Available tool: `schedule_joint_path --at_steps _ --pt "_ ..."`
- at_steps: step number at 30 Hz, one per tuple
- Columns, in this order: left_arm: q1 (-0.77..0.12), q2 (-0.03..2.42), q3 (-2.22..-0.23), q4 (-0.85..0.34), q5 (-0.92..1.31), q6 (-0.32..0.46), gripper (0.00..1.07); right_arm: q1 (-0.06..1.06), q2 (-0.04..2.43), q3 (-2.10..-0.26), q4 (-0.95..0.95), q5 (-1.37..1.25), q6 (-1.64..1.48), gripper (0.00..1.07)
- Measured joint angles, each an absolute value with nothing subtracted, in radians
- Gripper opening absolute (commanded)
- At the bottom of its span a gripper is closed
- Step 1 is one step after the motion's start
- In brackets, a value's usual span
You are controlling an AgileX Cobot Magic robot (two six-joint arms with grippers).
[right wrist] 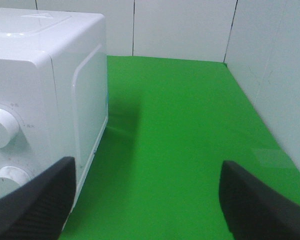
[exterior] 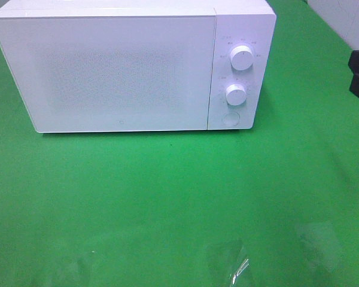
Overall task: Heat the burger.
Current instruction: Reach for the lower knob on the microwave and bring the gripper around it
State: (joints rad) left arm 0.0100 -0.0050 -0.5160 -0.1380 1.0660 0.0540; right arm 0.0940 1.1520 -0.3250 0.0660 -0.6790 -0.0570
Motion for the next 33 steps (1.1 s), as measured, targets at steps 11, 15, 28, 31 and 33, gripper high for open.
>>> schedule_joint_path --at_steps 11,15,28,31,33 --pt "0.010 -0.005 -0.516 -0.138 1.066 0.054 1.01 0.378 1.339 -0.325 0.402 -0.896 -0.307 0.76" --pt "0.010 -0.005 -0.516 -0.138 1.066 0.054 1.01 0.532 1.402 -0.324 0.559 -1.011 -0.321 0.76" --pt "0.010 -0.005 -0.516 -0.138 1.066 0.054 1.01 0.809 1.531 -0.338 0.826 -1.159 -0.360 0.76" --pt "0.010 -0.005 -0.516 -0.138 1.066 0.054 1.01 0.821 1.541 -0.344 0.833 -1.161 -0.360 0.76" --pt "0.010 -0.005 -0.516 -0.138 1.066 0.054 1.01 0.845 1.573 -0.353 0.837 -1.188 -0.360 0.76"
